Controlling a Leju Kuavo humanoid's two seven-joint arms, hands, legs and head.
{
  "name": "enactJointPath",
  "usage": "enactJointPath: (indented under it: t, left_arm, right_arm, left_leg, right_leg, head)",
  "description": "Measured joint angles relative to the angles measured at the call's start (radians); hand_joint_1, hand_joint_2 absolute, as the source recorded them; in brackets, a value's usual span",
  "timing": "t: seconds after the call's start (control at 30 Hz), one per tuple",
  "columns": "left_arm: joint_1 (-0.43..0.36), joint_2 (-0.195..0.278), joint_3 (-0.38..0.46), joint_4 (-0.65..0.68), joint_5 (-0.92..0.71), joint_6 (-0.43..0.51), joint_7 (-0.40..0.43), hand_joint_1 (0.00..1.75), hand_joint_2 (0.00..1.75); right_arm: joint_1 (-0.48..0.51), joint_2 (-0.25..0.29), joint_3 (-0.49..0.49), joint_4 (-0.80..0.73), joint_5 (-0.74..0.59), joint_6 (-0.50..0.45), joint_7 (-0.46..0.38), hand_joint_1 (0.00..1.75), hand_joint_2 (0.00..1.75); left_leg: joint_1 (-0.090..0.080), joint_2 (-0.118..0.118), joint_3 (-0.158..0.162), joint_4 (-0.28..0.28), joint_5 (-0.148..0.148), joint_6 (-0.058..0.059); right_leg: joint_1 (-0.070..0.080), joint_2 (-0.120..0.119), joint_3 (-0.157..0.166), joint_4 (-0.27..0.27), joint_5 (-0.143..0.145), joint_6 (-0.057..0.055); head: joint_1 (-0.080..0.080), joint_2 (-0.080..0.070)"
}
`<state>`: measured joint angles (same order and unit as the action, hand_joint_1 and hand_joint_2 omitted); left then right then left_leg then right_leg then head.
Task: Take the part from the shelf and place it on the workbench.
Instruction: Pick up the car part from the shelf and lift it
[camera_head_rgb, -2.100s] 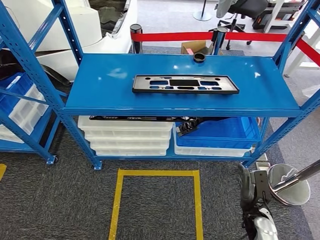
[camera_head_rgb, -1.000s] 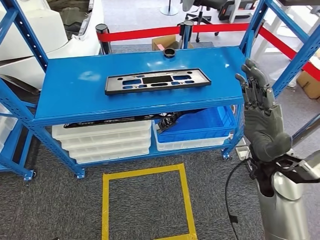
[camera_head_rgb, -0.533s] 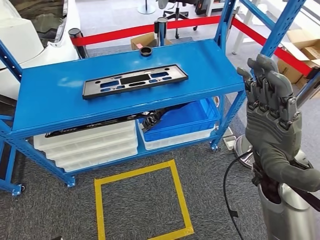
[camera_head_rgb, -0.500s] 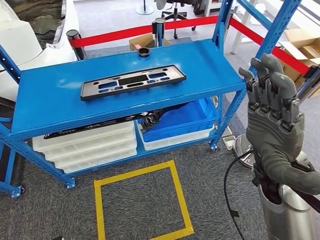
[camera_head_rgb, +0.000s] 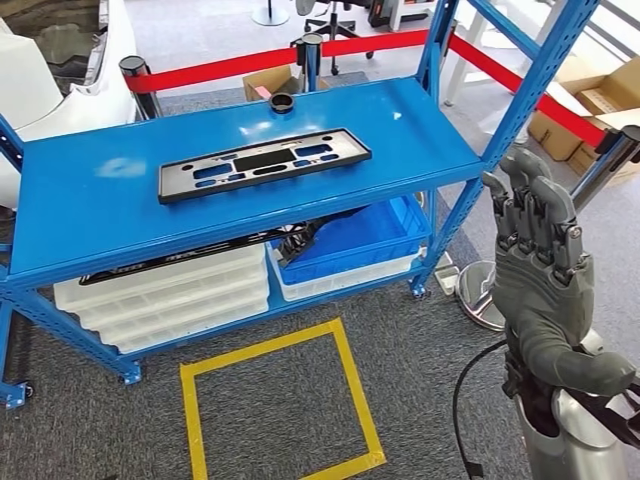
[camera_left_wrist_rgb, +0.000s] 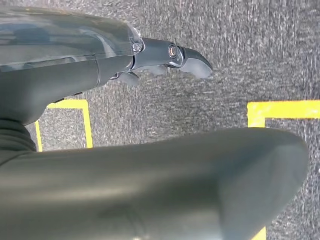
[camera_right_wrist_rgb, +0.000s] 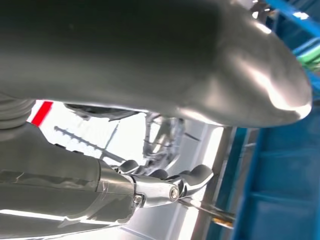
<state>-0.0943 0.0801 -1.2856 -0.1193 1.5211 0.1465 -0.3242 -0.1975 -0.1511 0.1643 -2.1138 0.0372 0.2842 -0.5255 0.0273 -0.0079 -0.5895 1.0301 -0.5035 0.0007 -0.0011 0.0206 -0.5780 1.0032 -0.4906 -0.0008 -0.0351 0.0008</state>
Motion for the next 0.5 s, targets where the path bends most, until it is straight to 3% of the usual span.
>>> enactJointPath:
  t: [0.23, 0.4, 0.5]
  left_arm:
    - [-0.001, 0.0, -0.007, 0.0, 0.001, 0.0, 0.0, 0.0, 0.0]
    - [-0.001, 0.0, -0.008, 0.001, 0.002, 0.003, -0.005, 0.0, 0.0]
    - [-0.001, 0.0, -0.008, 0.001, 0.002, 0.003, -0.008, 0.0, 0.0]
  right_arm:
    - [0.027, 0.0, -0.015, 0.0, 0.008, -0.003, 0.009, 0.0, 0.0]
    - [0.051, 0.0, -0.019, 0.006, 0.023, -0.006, 0.032, 0.0, 0.0]
    - [0.061, 0.0, -0.02, 0.014, 0.024, -0.006, 0.043, 0.0, 0.0]
  left_leg:
    - [-0.006, 0.0, 0.0, 0.001, -0.003, 0.011]
    - [-0.008, 0.0, 0.0, 0.001, -0.004, 0.012]
    - [-0.007, 0.0, 0.0, 0.001, -0.004, 0.012]
  right_leg:
    - [-0.002, -0.001, 0.004, -0.008, 0.003, 0.001]
    - [-0.004, -0.002, 0.003, -0.009, 0.001, 0.024]
    - [-0.004, -0.002, 0.002, -0.008, 0.001, 0.027]
  head:
    - [0.0, 0.0]
    - [0.0, 0.0]
    - [0.0, 0.0]
